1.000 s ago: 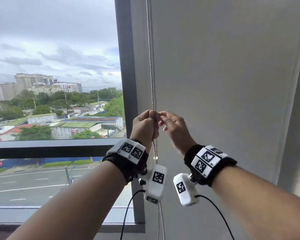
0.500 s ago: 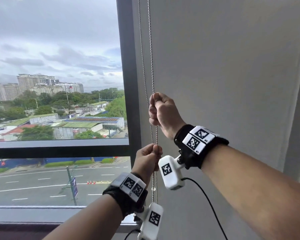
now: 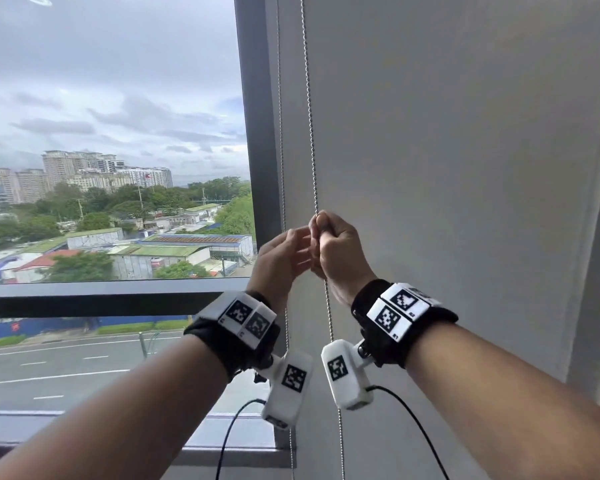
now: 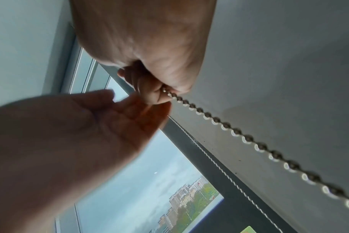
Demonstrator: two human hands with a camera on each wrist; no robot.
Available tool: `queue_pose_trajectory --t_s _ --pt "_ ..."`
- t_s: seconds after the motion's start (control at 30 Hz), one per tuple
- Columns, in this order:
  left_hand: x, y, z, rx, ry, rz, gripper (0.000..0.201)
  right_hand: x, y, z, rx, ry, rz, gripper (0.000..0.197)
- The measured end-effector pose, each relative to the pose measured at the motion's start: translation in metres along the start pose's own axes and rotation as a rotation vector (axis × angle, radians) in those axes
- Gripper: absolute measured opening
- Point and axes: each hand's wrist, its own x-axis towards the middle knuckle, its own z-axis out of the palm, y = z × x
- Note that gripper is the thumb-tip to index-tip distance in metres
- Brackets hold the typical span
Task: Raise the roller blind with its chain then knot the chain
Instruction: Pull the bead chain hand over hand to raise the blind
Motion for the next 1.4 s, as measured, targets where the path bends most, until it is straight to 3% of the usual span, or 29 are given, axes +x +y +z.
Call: queue_pose_trajectory --t_s 0.2,0.37,0.53,0.73,1.1,1.4 --pt "0.026 0.043 0.032 -0.015 -0.032 0.04 0.032 -0.018 0.027 -0.01 -0.027 -0.021 0.059 0.026" --pt "0.042 0.05 0.051 -0.046 0.039 0.037 0.029 -0.041 0.061 -0.022 -0.078 -0.023 0.081 0.039" --pt "0.043 0.029 0.057 0.034 0.143 0.046 0.034 -0.054 0.065 -0.033 0.006 -0.119 0.152 0.009" --pt "0.038 0.024 0.054 0.052 0.178 0.005 0.04 -0.04 0.064 -0.049 -0.153 -0.138 0.148 0.027" --pt "0.008 -0.012 0.026 0.084 0.176 -0.076 0.046 0.022 -0.013 -0.025 -0.186 -0.111 -0.129 0.029" --pt "-0.02 -0.057 0.004 0.197 0.185 -0.131 0.046 0.038 -0.044 0.012 0.077 -0.137 -0.032 0.031"
